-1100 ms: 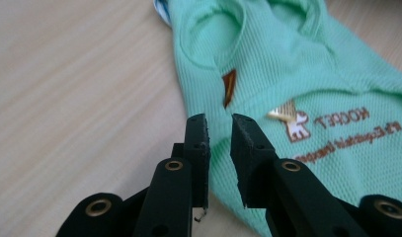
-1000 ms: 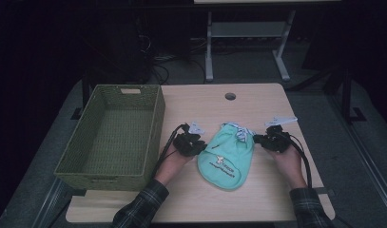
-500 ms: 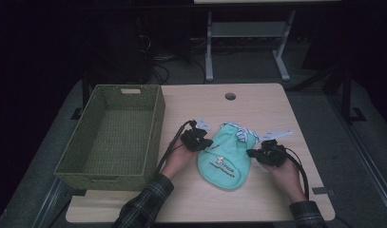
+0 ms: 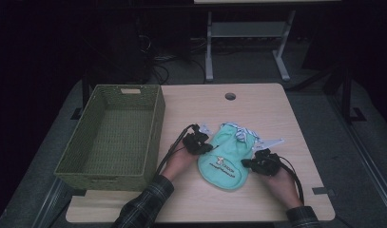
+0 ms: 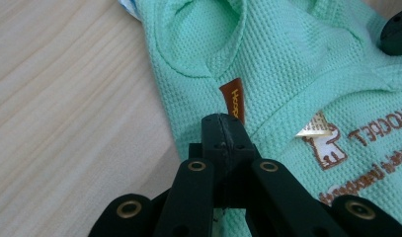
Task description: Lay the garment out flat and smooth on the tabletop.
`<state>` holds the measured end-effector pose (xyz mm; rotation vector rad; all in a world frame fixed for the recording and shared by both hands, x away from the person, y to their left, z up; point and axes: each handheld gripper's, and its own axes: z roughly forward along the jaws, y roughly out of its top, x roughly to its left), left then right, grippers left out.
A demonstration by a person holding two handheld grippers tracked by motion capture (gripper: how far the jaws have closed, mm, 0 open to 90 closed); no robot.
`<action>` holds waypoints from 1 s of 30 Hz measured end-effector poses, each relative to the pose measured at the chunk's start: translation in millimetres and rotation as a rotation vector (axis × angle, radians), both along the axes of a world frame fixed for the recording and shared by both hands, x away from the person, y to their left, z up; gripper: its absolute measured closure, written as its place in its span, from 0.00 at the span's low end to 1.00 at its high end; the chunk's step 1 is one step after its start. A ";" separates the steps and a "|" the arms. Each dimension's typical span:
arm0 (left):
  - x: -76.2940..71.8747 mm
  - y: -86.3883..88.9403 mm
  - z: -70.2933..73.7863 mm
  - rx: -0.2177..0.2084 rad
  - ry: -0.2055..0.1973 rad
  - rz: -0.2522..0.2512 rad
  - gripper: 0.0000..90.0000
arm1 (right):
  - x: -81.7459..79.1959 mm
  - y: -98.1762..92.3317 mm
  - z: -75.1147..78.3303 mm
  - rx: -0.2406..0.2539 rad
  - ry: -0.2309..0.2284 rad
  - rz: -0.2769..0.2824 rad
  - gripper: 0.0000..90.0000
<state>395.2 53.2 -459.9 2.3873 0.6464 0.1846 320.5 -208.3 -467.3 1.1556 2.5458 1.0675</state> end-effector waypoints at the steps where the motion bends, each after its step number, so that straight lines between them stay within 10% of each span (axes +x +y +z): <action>1: -0.9 0.1 0.2 0.002 0.001 0.000 0.99 | -0.1 -0.1 0.0 0.003 0.004 -0.004 1.00; 21: -62.3 8.1 4.9 0.019 0.081 -0.109 0.99 | 8.1 -5.6 -2.0 -0.001 -0.029 -0.026 1.00; 30: -52.2 13.2 17.5 -0.008 0.044 -0.058 0.95 | 6.2 -9.8 2.6 -0.009 -0.051 -0.035 1.00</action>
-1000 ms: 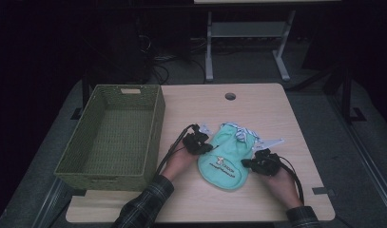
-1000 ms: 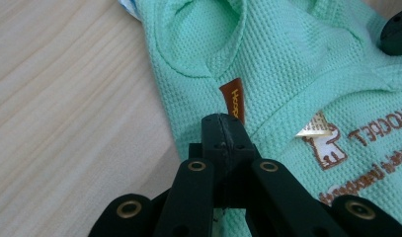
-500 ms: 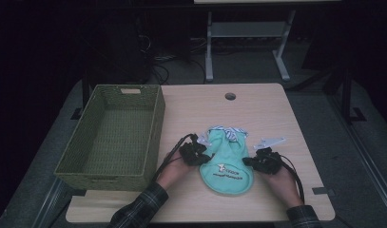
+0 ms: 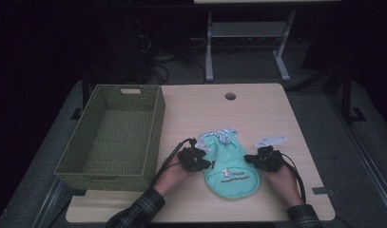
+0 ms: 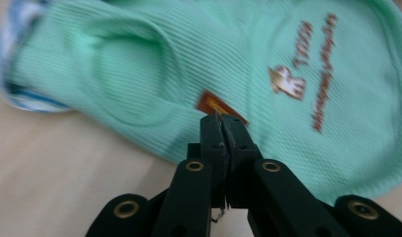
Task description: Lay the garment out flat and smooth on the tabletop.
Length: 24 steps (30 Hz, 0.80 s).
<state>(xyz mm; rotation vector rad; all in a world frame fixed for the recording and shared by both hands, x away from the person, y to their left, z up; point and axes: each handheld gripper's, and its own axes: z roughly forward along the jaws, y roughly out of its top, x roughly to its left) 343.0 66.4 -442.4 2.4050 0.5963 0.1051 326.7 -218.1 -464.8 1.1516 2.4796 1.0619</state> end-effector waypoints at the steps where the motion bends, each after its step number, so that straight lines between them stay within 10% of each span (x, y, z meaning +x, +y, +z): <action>1: 2.9 0.7 2.5 -0.009 -0.007 0.017 0.94 | -1.9 -1.1 1.2 -0.002 -0.002 0.002 1.00; 24: 76.2 -4.3 7.7 -0.035 -0.101 0.199 0.65 | -46.5 -23.7 1.9 -0.014 0.026 0.011 1.00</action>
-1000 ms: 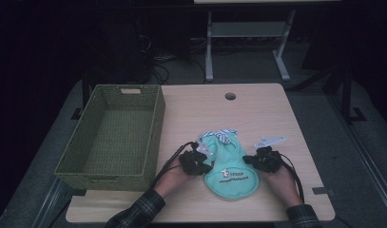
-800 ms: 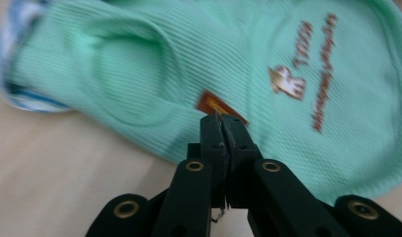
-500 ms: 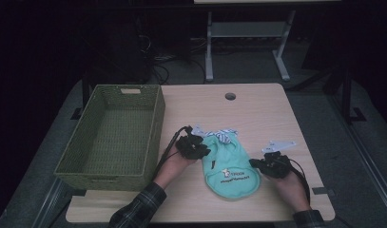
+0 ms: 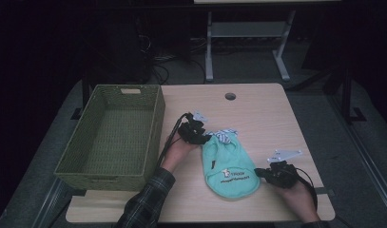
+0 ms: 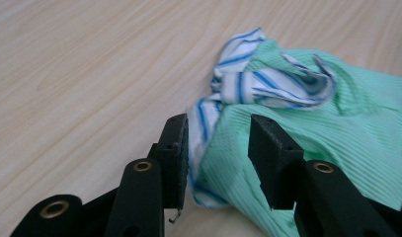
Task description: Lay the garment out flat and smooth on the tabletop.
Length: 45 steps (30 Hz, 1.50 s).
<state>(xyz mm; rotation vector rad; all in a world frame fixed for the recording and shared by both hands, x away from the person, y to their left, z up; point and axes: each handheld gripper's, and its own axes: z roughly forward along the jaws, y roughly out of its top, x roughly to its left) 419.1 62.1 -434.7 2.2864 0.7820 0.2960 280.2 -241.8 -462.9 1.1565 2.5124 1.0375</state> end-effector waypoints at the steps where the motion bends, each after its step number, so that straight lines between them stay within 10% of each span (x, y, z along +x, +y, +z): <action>1: 2.0 -1.1 -2.5 0.011 0.002 0.000 0.65 | 0.0 0.1 -0.3 -0.001 -0.001 0.001 1.00; 23: 1.1 4.4 -19.9 0.084 0.080 0.018 0.80 | 6.1 -4.0 -0.9 -0.021 0.000 -0.019 1.00; 45: -55.7 21.5 -22.1 0.035 0.098 0.018 0.82 | 27.5 -17.1 3.1 -0.033 -0.025 -0.079 1.00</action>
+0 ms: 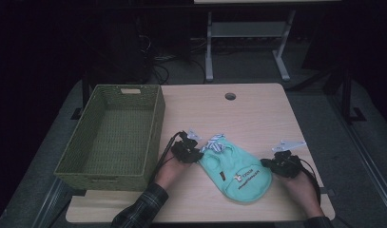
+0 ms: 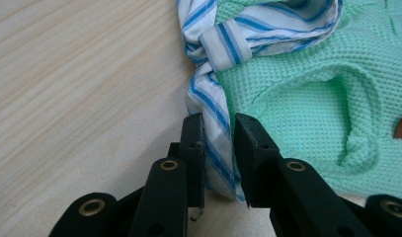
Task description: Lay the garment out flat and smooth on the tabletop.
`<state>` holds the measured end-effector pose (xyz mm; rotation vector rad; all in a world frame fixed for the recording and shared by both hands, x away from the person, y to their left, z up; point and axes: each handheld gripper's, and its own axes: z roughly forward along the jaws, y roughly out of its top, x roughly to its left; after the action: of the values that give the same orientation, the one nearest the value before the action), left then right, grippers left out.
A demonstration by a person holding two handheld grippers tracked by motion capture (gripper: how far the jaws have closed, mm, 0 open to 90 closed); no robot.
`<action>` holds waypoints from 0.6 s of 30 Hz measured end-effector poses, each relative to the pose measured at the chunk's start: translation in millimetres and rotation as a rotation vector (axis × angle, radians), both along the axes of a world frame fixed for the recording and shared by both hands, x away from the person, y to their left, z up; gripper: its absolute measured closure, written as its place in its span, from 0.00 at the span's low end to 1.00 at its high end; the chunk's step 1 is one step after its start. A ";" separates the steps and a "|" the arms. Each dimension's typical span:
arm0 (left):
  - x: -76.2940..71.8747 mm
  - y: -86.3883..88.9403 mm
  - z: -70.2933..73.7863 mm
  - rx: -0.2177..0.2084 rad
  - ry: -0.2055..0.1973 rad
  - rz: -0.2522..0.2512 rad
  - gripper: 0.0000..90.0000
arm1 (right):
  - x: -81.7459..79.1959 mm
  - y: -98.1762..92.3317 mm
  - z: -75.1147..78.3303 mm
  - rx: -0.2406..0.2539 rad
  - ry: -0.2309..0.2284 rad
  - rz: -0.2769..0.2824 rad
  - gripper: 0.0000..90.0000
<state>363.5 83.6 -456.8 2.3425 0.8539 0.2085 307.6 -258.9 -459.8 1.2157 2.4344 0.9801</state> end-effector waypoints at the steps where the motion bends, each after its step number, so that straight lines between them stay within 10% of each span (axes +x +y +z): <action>1: -0.3 -0.1 -0.2 0.000 -0.003 -0.001 0.82 | -0.4 1.8 2.1 0.007 -0.002 -0.001 1.00; 18: -0.4 1.0 -0.7 0.013 -0.022 -0.016 0.87 | 8.5 55.4 18.5 0.102 -0.036 0.128 1.00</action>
<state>363.1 84.6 -457.5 2.3540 0.8253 0.2334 316.1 -203.5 -441.3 1.0743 2.4875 1.1641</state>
